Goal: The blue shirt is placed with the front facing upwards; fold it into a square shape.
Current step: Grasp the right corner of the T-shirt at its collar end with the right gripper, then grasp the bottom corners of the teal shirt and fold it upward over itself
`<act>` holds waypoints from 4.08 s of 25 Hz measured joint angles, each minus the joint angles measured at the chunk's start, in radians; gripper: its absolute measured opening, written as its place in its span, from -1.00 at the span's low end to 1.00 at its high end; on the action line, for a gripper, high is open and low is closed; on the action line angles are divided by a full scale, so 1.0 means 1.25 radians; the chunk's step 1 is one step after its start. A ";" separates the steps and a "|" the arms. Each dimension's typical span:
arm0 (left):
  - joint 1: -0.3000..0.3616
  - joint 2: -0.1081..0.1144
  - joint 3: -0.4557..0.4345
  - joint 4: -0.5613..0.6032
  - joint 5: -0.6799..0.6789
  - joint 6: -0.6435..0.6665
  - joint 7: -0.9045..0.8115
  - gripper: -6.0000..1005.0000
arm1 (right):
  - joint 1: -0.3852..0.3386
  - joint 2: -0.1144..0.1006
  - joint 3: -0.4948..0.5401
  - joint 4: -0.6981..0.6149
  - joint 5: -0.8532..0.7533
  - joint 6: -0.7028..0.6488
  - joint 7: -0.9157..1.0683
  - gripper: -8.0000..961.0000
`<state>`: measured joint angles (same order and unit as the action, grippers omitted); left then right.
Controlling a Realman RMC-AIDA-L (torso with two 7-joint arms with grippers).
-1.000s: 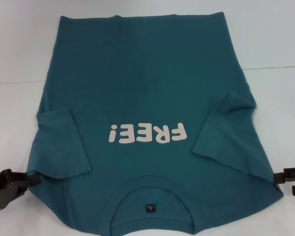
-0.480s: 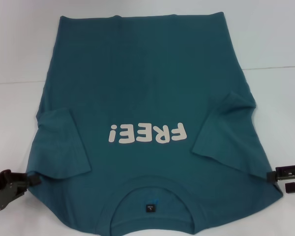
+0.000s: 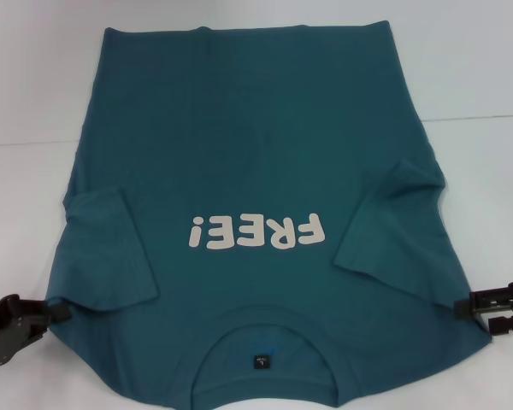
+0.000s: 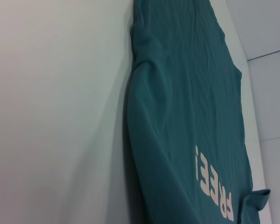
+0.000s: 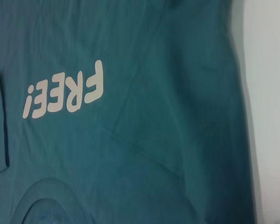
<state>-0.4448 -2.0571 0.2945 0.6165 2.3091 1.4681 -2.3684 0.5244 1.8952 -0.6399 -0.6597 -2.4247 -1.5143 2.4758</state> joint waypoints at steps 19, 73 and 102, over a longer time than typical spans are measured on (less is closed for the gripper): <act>0.002 -0.001 0.000 0.000 0.000 -0.005 0.001 -0.91 | 0.060 0.016 0.004 0.062 0.052 0.015 -0.053 0.92; -0.001 0.012 0.039 0.053 0.056 0.075 0.040 -0.90 | 0.074 0.000 -0.060 0.012 -0.002 -0.048 -0.026 -0.91; 0.080 -0.007 0.055 0.171 0.195 0.304 0.042 -0.91 | 0.035 0.016 -0.052 -0.067 -0.130 -0.244 -0.059 -0.90</act>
<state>-0.3450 -2.0658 0.3637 0.8300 2.5528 1.8482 -2.3156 0.5684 1.9148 -0.7052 -0.7434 -2.5865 -1.8194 2.4020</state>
